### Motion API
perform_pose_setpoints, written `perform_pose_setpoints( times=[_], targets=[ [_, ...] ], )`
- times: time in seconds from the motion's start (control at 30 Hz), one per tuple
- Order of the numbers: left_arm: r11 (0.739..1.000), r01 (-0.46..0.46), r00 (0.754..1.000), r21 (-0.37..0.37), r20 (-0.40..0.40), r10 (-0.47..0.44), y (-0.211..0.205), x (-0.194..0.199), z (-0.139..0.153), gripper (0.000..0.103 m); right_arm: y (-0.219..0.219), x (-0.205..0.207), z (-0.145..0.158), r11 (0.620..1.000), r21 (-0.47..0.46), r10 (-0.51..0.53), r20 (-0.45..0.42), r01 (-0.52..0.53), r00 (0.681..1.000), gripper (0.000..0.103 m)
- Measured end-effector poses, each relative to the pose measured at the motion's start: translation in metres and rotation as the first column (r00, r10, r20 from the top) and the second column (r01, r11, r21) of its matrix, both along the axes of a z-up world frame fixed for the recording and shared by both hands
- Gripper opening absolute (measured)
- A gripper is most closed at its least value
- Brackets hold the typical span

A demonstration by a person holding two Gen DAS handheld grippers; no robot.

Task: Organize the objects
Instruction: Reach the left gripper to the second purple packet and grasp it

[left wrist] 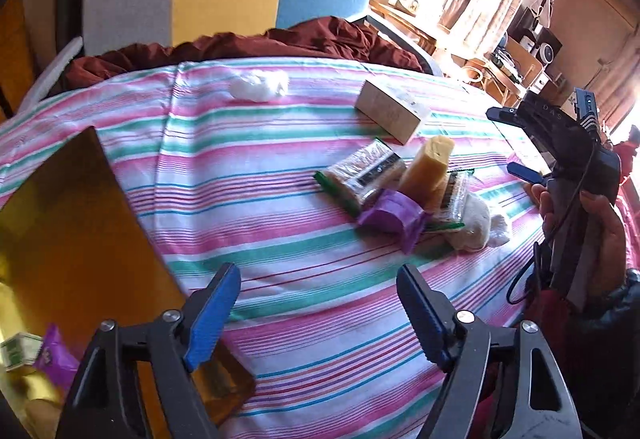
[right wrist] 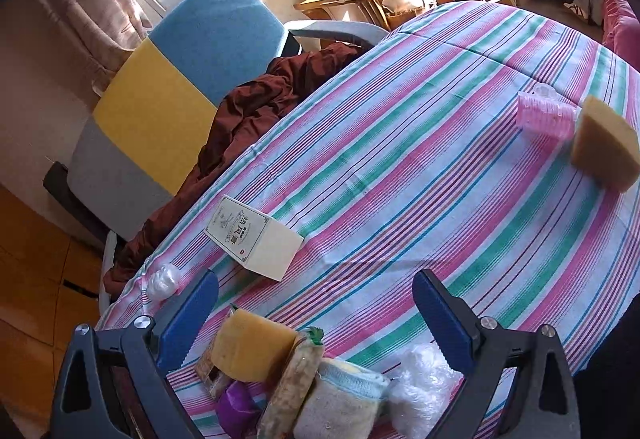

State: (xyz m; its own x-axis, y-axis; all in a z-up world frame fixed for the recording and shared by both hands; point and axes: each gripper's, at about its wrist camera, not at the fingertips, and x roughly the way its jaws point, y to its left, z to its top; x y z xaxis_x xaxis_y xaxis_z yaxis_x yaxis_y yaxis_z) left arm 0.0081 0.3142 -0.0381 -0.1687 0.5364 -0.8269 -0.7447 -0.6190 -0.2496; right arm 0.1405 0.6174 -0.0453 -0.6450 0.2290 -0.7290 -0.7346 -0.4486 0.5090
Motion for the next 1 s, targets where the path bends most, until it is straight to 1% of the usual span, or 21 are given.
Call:
perform_pose_setpoints(
  times=[0.07,0.13,0.3,0.47,0.53,0.63,0.67,0.8,0.9,0.93,1.0],
  targets=[
    [1.000,0.002,0.998,-0.012,0.057,-0.001,0.018,0.000,-0.010,0.077,0.001,0.000,0.000,1.000,0.000,-0.002,0.000,0.002,1.000,0.099],
    [1.000,0.008,0.995,-0.024,0.099,-0.006,0.030,0.000,-0.019,0.073,0.002,-0.001,-0.001,1.000,0.007,-0.007,0.010,0.007,1.000,0.099],
    [0.999,-0.011,0.986,-0.035,0.168,0.017,0.060,-0.002,-0.034,0.073,0.002,-0.001,0.001,0.999,0.035,-0.019,0.028,0.018,0.999,0.100],
    [0.997,-0.078,0.963,-0.027,0.258,0.082,0.082,-0.011,-0.044,0.073,0.004,0.000,0.000,1.000,0.016,-0.016,0.019,0.015,1.000,0.100],
    [0.993,-0.111,0.948,-0.035,0.295,0.116,0.090,-0.016,-0.050,0.071,0.004,-0.001,-0.001,1.000,0.015,-0.015,0.016,0.015,1.000,0.100],
    [0.987,-0.149,0.932,-0.054,0.325,0.158,0.100,-0.020,-0.059,0.071,0.004,-0.001,-0.002,1.000,0.009,-0.014,0.012,0.014,1.000,0.100],
    [0.986,-0.157,0.935,-0.054,0.314,0.166,0.103,-0.020,-0.060,0.071,0.005,-0.001,-0.002,1.000,0.006,-0.014,0.011,0.014,1.000,0.100],
    [0.988,-0.140,0.960,-0.062,0.237,0.151,0.117,-0.019,-0.060,0.070,0.006,0.000,-0.002,1.000,-0.003,-0.018,0.008,0.018,1.000,0.100],
    [0.992,-0.095,0.984,-0.085,0.144,0.107,0.124,-0.014,-0.062,0.065,0.007,0.002,-0.003,1.000,-0.009,-0.028,0.008,0.028,1.000,0.100],
    [0.993,-0.078,0.989,-0.084,0.118,0.087,0.123,-0.011,-0.062,0.064,0.007,0.003,-0.003,0.999,-0.009,-0.031,0.006,0.031,0.999,0.100],
    [0.996,-0.052,0.994,-0.074,0.091,0.059,0.120,-0.010,-0.064,0.061,0.008,0.005,-0.002,0.999,-0.005,-0.038,0.006,0.038,0.999,0.100]
  ],
)
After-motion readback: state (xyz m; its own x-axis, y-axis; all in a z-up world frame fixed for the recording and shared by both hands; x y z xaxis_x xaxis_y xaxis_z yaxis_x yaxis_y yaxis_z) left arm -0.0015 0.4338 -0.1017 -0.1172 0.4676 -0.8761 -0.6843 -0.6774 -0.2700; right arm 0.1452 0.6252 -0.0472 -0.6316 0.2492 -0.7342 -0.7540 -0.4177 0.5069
